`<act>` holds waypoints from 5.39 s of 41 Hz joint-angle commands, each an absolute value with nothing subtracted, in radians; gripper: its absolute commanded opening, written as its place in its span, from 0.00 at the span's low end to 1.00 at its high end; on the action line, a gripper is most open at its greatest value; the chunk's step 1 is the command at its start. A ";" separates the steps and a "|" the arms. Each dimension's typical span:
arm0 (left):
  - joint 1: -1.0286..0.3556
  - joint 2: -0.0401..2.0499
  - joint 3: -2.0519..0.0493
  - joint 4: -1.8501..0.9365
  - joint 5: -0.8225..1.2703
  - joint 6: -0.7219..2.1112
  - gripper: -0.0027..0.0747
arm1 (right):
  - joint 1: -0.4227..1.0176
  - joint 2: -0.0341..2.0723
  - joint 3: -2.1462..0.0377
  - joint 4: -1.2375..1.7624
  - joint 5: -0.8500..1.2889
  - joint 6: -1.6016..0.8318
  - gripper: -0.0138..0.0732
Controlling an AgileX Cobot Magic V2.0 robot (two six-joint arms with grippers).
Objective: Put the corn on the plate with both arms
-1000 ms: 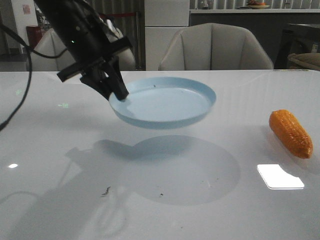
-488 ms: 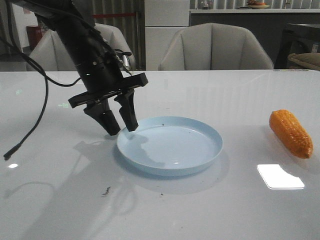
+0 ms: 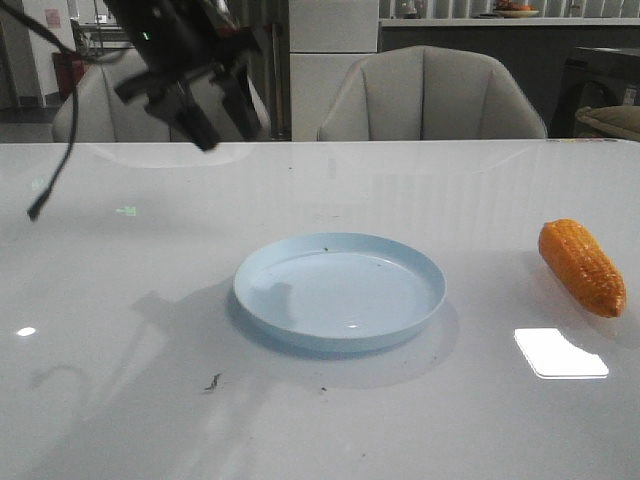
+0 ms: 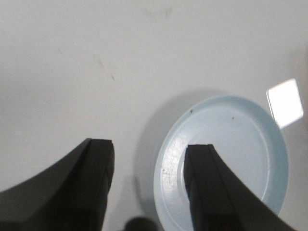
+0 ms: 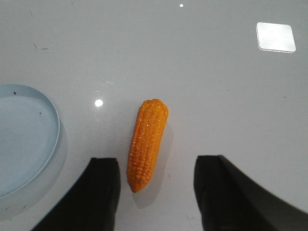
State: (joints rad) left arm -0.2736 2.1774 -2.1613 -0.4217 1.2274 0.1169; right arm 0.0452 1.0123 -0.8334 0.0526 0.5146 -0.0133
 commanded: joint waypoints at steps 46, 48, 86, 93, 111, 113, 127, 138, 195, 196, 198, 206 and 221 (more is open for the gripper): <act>-0.121 1.092 -1.240 0.000 0.782 0.058 0.56 | 0.042 1.790 -1.354 0.099 0.693 -0.018 0.83; -0.121 1.069 -1.221 0.000 0.792 0.058 0.56 | 0.042 1.809 -1.354 0.104 0.702 -0.018 0.83; -0.121 0.994 -1.212 -0.012 0.762 0.058 0.56 | 0.138 1.916 -1.594 0.120 0.843 -0.029 0.48; -0.121 0.994 -1.212 -0.014 0.758 0.058 0.56 | 0.251 1.916 -1.713 0.120 0.881 -0.030 0.48; -0.121 0.994 -1.212 -0.014 0.765 0.058 0.56 | 0.531 2.025 -1.725 0.111 0.887 -0.030 0.48; -0.121 0.994 -1.212 -0.014 0.772 0.058 0.56 | 0.537 2.040 -1.725 0.111 0.891 -0.030 0.48; -0.121 0.994 -1.212 -0.016 0.796 0.058 0.56 | 0.538 2.082 -1.725 0.105 0.899 -0.030 0.79; -0.121 0.994 -1.212 -0.018 0.796 0.058 0.56 | 0.533 2.067 -1.806 0.091 1.000 -0.030 0.87; -0.121 1.000 -1.210 -0.028 0.877 0.058 0.56 | -0.049 0.801 -1.079 0.089 0.921 -0.030 0.87; -0.121 1.000 -1.210 -0.030 0.874 0.058 0.56 | -0.049 0.801 -1.079 0.089 0.921 -0.030 0.87; -0.121 1.000 -1.210 -0.030 0.870 0.058 0.55 | -0.049 0.801 -1.079 0.089 0.921 -0.030 0.87; -0.121 1.000 -1.210 -0.033 0.870 0.058 0.36 | -0.049 0.801 -1.079 0.089 0.923 -0.030 0.87; -0.121 1.000 -1.210 -0.033 0.875 0.058 0.15 | -0.049 0.801 -1.079 0.089 0.923 -0.030 0.87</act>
